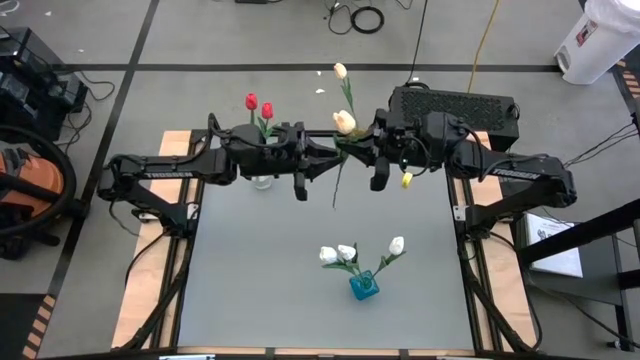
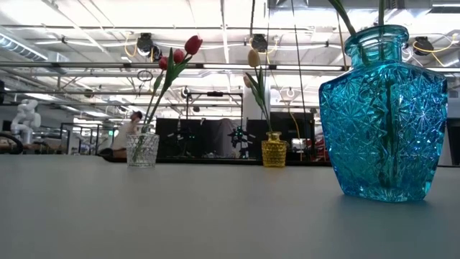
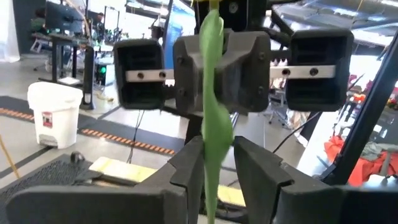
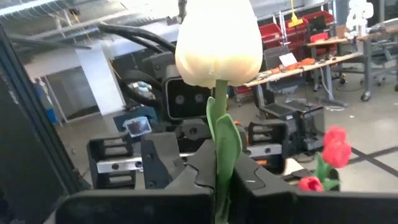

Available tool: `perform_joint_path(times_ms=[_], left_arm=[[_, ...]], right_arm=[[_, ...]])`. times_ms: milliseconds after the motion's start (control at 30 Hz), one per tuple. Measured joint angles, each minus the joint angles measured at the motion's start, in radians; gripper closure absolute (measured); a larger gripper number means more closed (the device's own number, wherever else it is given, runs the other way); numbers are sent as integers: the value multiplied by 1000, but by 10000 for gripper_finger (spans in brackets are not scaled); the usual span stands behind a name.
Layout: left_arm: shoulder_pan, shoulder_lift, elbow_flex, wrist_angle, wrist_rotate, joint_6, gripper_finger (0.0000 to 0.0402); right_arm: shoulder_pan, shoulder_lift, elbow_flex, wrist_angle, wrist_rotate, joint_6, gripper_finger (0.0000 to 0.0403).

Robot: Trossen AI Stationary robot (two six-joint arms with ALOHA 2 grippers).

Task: Sort flowers into vase by color
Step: Put the light yellow tulip into the yellow vase

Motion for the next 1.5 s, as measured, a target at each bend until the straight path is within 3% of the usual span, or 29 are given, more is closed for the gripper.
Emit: perform_joint_path(times_ms=[400,700,800,1100,1500], left_arm=[[3,-44,0,-87,-40,1,304],[2,-60,0,-88,-41,1,304],[2,-63,0,-90,-41,1,304],[2,-78,0,-78,-41,2,304],[2,-82,0,-82,-42,-6,304]], right_arm=[[0,-123,0,-198,187,-98,403],[-5,-211,0,-320,478,-213,402],[-27,-218,0,-345,528,-232,402],[-140,-168,0,-384,522,-233,402],[-339,-52,0,-276,316,-244,402]])
